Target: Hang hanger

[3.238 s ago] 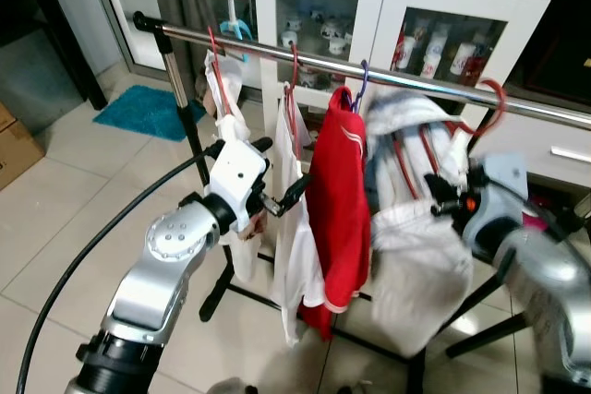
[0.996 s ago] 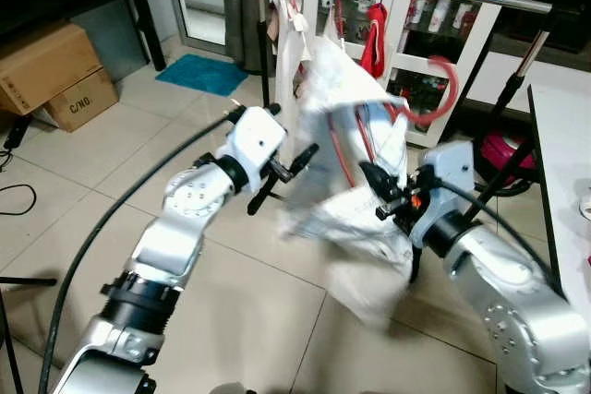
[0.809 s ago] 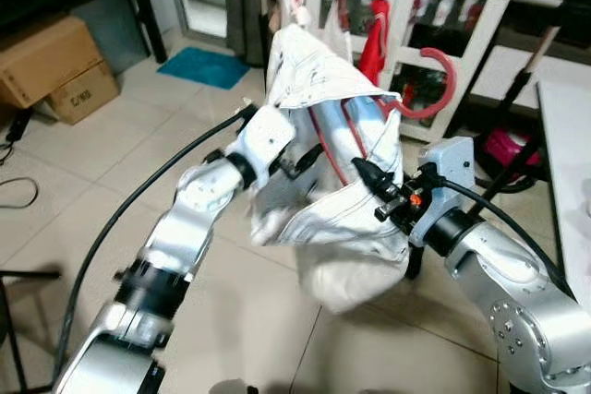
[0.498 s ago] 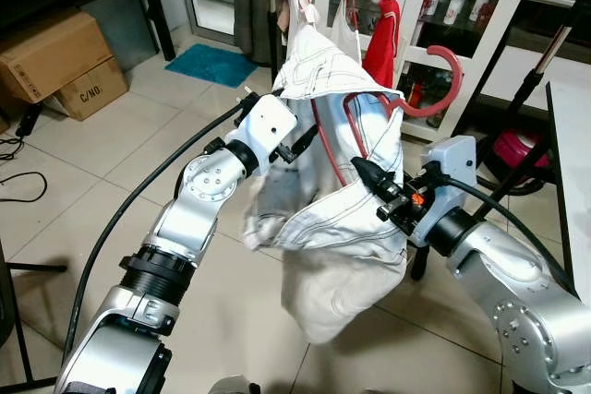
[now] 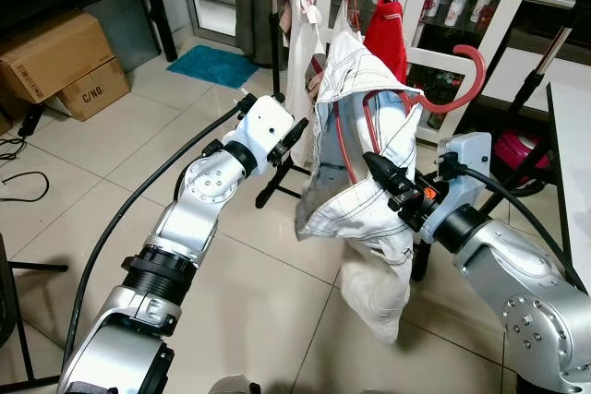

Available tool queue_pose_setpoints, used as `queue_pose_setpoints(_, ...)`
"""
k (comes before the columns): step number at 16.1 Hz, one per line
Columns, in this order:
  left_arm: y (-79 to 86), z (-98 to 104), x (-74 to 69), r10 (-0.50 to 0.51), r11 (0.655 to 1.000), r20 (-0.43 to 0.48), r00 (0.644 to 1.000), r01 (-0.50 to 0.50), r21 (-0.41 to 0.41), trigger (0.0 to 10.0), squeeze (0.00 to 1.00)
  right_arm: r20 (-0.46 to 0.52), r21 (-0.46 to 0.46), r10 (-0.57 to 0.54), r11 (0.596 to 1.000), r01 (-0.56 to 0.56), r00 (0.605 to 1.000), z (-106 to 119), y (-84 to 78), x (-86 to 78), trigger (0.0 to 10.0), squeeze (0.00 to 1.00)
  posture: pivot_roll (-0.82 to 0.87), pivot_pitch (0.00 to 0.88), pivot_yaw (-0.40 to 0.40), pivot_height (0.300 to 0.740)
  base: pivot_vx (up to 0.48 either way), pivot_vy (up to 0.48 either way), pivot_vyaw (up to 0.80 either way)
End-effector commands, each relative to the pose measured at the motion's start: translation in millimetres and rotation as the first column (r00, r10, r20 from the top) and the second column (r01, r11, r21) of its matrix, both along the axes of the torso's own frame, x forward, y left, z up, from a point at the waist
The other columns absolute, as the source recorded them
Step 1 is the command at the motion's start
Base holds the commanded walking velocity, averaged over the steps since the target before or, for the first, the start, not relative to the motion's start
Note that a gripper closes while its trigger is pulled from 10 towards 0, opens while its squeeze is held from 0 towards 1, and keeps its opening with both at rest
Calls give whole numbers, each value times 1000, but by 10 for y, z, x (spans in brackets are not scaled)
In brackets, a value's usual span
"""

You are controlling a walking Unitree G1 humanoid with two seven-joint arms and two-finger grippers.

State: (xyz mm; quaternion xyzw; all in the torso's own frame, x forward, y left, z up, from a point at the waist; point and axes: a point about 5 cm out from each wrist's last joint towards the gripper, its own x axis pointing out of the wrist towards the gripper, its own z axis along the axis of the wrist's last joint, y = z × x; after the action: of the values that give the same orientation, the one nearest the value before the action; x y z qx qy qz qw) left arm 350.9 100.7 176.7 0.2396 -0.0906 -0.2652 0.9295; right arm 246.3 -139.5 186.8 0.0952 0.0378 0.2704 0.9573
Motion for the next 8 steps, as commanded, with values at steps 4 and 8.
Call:
queue_pose_setpoints(4, -83, 68, -15, -95, 994, 4, 995, 95, -46, 3765, 0, 98, 32, -9, 999, 6, 995, 229, -4, -6, 0, 0, -44, 18, 24, 740, 0, 0, 0)
queue_pose_setpoints(8, -133, 70, -23, -125, 990, 8, 992, 125, -57, 10000, 0, 103, 44, -11, 999, 7, 995, 247, 9, -8, 0, 0, -44, 16, 27, 740, 0, 0, 0)
